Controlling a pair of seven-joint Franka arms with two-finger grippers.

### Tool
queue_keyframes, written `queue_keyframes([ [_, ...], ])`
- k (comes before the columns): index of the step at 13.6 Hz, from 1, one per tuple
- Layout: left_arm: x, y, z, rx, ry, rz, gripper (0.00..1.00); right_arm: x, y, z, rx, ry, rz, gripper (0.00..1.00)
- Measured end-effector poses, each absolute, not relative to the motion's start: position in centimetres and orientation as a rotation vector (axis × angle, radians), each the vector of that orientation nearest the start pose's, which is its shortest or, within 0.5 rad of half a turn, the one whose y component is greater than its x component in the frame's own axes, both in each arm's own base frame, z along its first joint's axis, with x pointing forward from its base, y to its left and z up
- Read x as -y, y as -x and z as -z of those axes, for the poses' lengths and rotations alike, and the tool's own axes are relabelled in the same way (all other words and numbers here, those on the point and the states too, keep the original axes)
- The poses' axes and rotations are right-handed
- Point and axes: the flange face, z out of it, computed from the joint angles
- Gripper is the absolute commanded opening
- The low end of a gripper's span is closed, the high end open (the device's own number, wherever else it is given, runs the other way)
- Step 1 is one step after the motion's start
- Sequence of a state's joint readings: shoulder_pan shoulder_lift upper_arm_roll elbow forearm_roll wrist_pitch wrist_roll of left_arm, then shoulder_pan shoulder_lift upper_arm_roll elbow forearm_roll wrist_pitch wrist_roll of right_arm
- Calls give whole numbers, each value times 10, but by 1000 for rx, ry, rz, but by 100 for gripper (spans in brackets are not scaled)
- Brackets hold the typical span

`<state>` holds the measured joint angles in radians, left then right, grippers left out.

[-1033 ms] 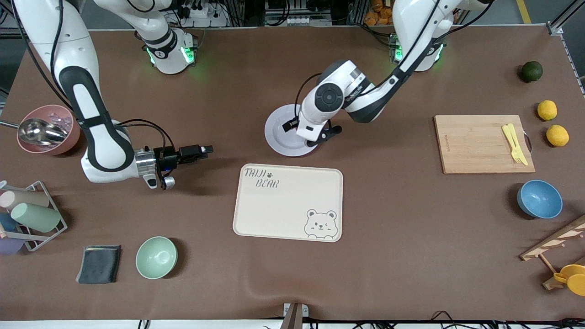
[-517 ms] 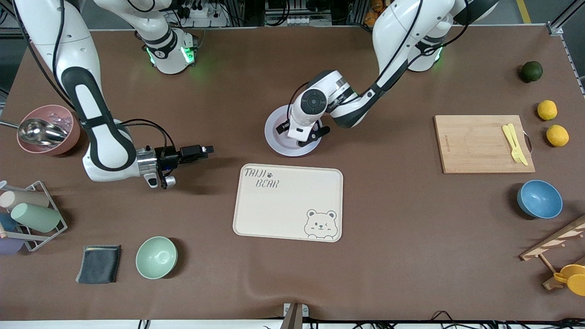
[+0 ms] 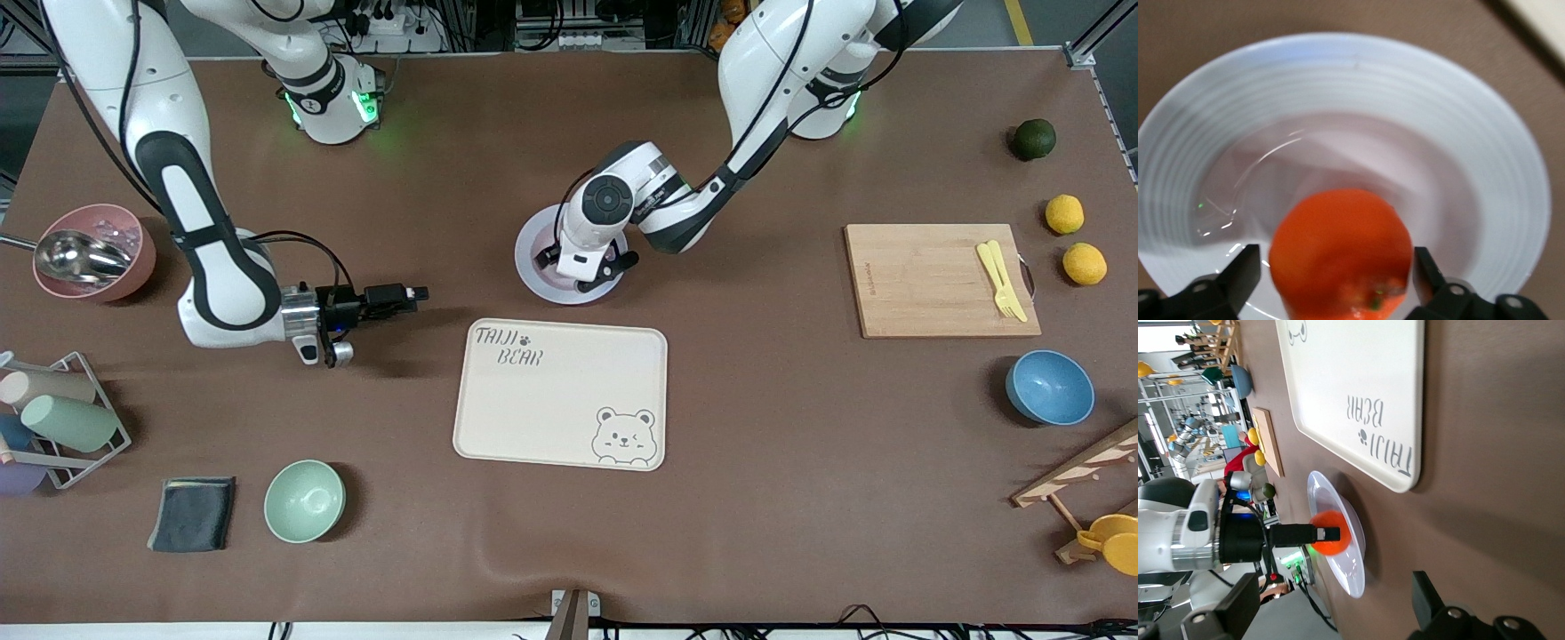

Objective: Place orange and plate with both arms
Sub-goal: 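Lower the orange onto the plate and open the left gripper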

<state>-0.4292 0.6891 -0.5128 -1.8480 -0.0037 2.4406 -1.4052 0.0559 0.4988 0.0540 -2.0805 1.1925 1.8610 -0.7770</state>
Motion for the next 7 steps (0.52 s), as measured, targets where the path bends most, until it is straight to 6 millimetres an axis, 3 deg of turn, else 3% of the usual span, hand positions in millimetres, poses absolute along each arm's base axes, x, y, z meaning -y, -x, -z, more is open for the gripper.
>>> queue_keyframes([
  [4,508,-408,-215,927,3102,-453,100,-171,-505,-166,51,2003,-287,97],
  [7,494,-430,-272,952,3105,-377,100,-177,-501,-163,47,2004,-295,94],
])
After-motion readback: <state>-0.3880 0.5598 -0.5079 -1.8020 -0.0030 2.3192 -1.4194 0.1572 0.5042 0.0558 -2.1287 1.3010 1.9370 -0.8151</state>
